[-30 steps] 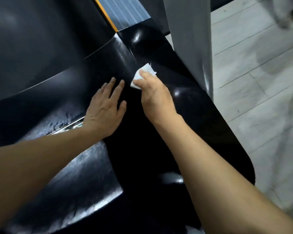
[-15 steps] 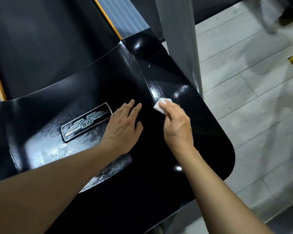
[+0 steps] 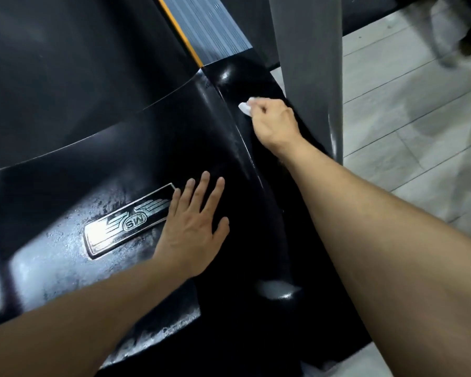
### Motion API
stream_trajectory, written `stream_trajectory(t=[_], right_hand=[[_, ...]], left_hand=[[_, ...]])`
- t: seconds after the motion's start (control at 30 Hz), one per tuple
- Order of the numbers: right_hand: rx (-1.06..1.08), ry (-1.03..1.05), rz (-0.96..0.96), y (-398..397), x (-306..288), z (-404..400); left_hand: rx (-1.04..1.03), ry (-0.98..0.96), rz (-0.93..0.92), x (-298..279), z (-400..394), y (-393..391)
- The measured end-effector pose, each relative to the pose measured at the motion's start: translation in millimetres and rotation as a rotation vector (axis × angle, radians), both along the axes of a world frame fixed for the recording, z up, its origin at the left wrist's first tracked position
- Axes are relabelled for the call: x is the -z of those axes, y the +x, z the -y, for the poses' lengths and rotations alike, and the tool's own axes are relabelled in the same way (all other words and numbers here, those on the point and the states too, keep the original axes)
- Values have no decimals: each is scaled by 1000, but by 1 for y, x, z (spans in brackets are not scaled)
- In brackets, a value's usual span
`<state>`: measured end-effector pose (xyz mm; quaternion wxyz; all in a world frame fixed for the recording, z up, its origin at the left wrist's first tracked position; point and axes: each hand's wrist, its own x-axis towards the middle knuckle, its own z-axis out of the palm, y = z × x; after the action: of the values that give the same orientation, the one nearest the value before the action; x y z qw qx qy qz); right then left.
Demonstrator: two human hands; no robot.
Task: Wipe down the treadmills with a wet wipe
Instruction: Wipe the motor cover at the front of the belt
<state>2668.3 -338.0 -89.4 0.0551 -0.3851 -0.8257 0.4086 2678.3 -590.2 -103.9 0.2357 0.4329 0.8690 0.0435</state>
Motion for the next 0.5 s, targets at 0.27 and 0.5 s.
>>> stream_trajectory(t=[0.27,0.5], right_hand=[[-61,270,38,23,3,19],[-60,350,153,91,-7,42]], left_hand=[[16,-18,22,0,1,-4],[23,-116,9,-21,-8,-2]])
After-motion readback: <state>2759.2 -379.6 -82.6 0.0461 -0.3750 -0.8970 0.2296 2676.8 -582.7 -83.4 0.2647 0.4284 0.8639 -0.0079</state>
